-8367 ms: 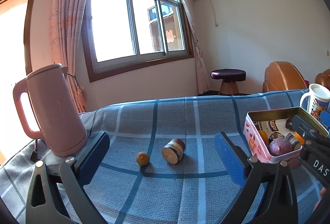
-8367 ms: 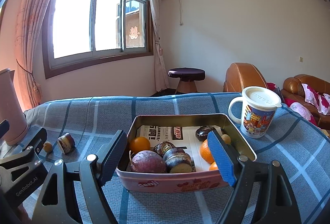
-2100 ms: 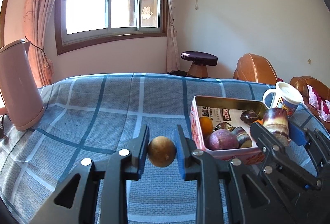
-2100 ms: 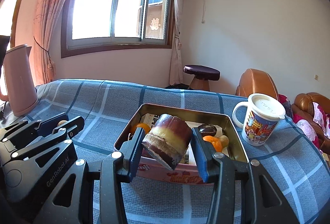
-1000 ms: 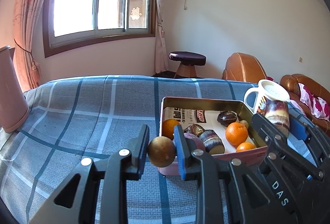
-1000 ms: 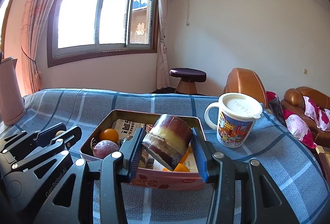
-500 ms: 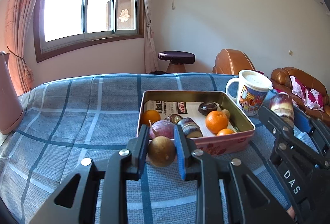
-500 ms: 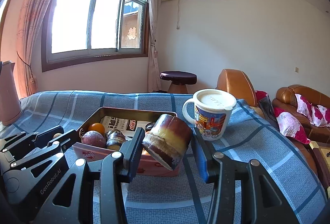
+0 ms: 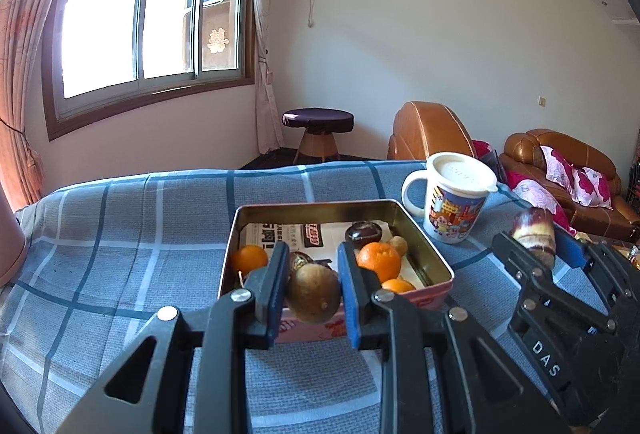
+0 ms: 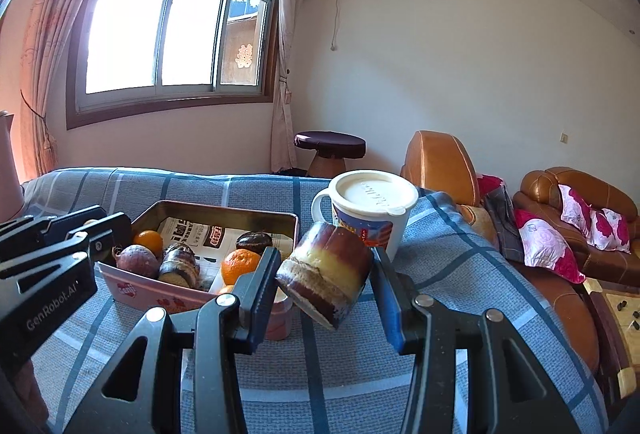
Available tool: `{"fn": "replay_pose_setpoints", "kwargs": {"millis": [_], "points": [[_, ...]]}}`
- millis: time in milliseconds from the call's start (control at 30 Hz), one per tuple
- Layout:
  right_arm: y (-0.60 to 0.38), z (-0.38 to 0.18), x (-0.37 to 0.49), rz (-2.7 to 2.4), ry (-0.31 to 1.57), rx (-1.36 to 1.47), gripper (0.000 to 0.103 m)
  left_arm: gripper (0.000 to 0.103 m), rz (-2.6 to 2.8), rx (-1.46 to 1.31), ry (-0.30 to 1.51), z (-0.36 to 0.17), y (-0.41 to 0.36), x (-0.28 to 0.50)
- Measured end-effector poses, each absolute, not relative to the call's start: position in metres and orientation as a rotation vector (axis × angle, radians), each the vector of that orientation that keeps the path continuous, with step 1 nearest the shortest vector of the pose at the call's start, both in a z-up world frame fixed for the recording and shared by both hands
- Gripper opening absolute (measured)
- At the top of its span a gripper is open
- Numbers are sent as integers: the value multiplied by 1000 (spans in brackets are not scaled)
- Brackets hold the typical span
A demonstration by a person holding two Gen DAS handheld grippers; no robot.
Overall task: Organize fruits
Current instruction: 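Lower the brown fruit into the tin and open the left tool while the right tool lowers the cake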
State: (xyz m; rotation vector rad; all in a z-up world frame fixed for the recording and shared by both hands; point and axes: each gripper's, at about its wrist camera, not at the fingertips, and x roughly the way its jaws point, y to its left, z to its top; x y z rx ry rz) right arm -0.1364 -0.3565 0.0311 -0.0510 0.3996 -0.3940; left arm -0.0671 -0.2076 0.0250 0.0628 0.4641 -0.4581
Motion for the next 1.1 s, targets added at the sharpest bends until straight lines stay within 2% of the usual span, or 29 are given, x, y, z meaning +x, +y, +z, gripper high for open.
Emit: {"fn": "replay_pose_setpoints", "kwargs": {"millis": [633,900,1100], "points": [[-346,72,-91,-336,344,-50,48,26,-404,61,463,50,-210,-24],[-345,70,-67,-299,347,38,48,26,-373,60,457,57,-206,-7],[-356,60,-41,-296,383,182,48,26,-346,60,534,46,-212,19]]}}
